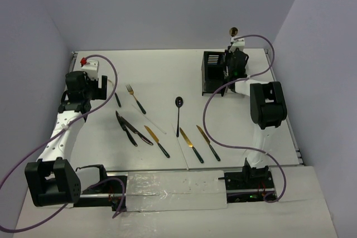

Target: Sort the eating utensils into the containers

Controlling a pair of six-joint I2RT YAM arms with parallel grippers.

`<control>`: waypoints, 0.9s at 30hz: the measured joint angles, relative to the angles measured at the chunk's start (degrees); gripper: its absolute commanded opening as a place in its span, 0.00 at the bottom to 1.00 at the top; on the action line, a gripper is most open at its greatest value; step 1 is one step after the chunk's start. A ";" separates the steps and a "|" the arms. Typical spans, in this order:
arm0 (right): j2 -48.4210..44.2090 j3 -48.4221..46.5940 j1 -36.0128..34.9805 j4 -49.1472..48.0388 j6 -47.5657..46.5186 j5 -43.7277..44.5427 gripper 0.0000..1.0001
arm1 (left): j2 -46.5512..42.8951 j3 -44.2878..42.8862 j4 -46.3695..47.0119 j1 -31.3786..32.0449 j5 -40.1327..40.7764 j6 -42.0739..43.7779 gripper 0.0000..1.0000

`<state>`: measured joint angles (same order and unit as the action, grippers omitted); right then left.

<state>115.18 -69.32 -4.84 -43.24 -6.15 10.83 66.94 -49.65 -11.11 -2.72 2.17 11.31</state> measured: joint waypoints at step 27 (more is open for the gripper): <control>-21.09 0.11 -2.43 20.35 8.61 0.87 0.72 | -3.54 2.95 -4.76 0.00 -0.39 1.25 0.95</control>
<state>94.08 -69.21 -7.27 -22.90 2.46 11.70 63.40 -46.70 -15.88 -2.72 1.78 12.56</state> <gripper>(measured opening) 0.719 0.952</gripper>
